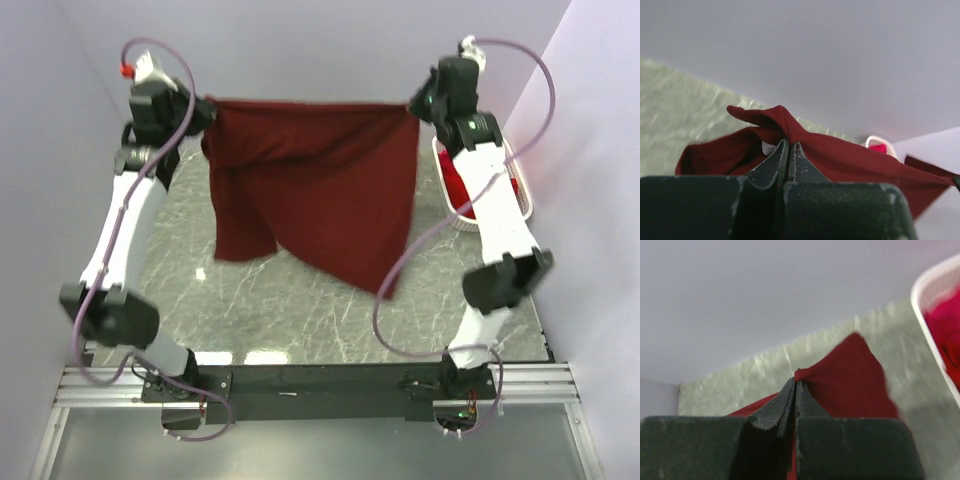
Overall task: Fold and stack the t-shirts
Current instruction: Flatten the tshirt out
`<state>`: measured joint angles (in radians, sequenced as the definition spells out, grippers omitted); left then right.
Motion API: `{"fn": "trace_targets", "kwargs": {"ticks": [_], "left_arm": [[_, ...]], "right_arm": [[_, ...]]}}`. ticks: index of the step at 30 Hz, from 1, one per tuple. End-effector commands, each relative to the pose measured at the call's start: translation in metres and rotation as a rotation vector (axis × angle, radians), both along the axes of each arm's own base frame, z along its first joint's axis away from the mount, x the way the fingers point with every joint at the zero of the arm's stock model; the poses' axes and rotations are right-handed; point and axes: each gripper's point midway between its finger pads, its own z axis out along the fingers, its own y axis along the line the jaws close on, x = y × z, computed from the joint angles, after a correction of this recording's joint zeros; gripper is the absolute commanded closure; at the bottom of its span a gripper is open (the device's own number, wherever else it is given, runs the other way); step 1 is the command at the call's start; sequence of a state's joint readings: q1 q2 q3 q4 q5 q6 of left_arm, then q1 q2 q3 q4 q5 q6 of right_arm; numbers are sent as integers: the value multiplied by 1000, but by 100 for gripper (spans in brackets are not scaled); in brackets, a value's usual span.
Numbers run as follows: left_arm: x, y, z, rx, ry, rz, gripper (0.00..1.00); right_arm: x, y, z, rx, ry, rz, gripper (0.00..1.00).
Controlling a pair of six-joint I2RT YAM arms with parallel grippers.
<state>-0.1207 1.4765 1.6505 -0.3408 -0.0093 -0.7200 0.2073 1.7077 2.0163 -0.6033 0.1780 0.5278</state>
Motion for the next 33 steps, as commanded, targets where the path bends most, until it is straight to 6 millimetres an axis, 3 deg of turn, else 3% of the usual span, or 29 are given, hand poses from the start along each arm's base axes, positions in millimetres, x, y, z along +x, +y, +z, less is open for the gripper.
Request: {"fn": "trace_targets", "kwargs": {"ticks": [1,2,3,4,7,8,9,10,11,12,13,14,16,17,18,19,20,21,22,23,24,25,27,28,30,33], "left_arm": [[2,8,135,-41,-361,-71,100],[1,9,145,-43,-382,-80,100],[-5,11,167,-38,-429,-86,99],[-6,15,170,-30,-430,-88,100],[-21,29,170,-27,-432,-76,99],[-16,32,141,-42,-366,-69,99],[-17,34,127,-49,-338,-65,100],[-31,38,126,-54,-343,-56,99],[-25,36,80,-81,-245,-62,99],[-38,34,72,-92,-236,-69,99],[-42,33,52,-117,-194,-70,99],[-42,31,-6,-143,-71,-67,99],[-61,29,-46,-180,3,-63,99],[-71,25,-103,-217,119,-59,98],[-84,23,-119,-232,141,-60,99],[-93,23,-142,-243,187,-54,95],[-108,21,-187,-259,281,-45,94],[-118,20,-200,-265,301,-45,93],[-126,18,-216,-279,337,-42,83],[-140,17,-246,-289,404,-38,78],[-147,15,-255,-297,421,-41,73],[-153,15,-266,-303,449,-33,62],[-165,15,-278,-307,487,-26,56],[-168,14,-280,-314,498,-21,45],[-172,14,-271,-320,482,-19,39],[-187,32,-272,-292,534,106,43]], "right_arm": [[-10,-16,128,5,-298,-36,100],[-15,-19,156,16,-366,-45,100],[-19,-20,165,17,-386,-49,100],[-23,-21,173,23,-408,-49,100],[-39,-24,167,31,-416,-52,100],[-44,-25,141,23,-360,-52,100],[-45,-23,126,26,-331,-42,100],[-47,-23,111,33,-300,-42,100],[-49,-21,70,29,-214,-36,100],[-54,-17,48,42,-172,-11,100],[-62,-13,0,61,-96,-3,100],[-68,-10,-26,76,-58,9,100],[-82,3,-72,128,-5,45,100],[-101,4,-130,128,96,45,100],[-111,5,-156,143,138,42,100],[-133,11,-202,138,210,58,100],[-143,11,-223,144,242,51,98],[-154,12,-242,148,273,51,93],[-170,11,-274,158,318,45,74],[-179,14,-287,167,345,60,67],[-185,16,-299,176,370,66,63],[-194,17,-314,172,405,75,57],[-203,19,-322,143,428,87,54],[-208,17,-323,126,432,82,52],[-211,11,-318,96,417,54,49],[-213,-7,-299,74,368,-30,47]]}}
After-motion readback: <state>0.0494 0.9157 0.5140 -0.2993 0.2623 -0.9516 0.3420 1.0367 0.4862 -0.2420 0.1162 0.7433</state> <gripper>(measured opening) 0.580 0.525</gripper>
